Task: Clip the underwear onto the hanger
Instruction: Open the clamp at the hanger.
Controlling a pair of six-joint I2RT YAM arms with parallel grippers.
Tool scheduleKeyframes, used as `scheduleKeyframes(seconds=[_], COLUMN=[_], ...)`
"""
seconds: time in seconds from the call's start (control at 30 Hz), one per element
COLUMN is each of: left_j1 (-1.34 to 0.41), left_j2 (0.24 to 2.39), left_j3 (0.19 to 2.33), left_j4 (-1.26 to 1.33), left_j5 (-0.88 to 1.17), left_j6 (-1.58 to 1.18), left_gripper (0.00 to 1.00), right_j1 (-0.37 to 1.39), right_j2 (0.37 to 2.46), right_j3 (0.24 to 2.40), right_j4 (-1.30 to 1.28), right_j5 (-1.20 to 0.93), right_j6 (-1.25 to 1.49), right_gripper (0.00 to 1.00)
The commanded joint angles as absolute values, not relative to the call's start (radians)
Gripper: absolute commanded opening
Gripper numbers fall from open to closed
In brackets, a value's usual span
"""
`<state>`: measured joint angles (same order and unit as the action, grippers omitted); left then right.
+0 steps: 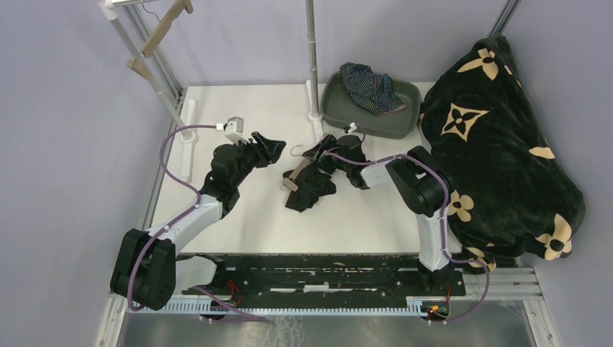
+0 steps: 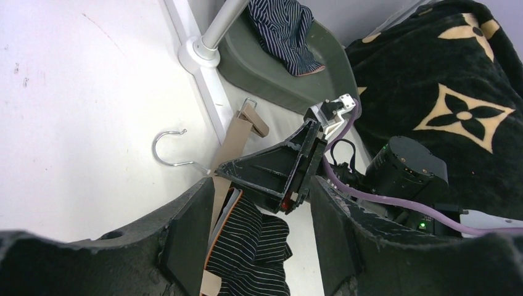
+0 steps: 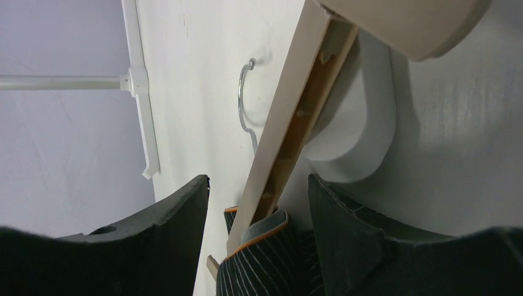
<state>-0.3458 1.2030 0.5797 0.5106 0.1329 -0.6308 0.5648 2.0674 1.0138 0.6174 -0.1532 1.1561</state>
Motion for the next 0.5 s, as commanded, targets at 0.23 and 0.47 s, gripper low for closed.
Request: scheduleKeyframes(seconds=[0.23,0.47], left_j1=[-0.322,-0.316], left_j2=[1.230,1.258], left_j3=[0.563,0.564], left_j4=[0.613,0.638], left_j5=[0.159,0.178], left_j6=[-0.618,-0.627], left_gripper=[0.64,0.64], right_j1=[0.574,0.575], right_j2=[2.167,2.194], right_j3=[1.111,1.111], right_j4=[0.674,0.710], right_j5=[-0.125,-0.132], right_j6=[1.164,1.146], right_gripper=[0.64,0.48])
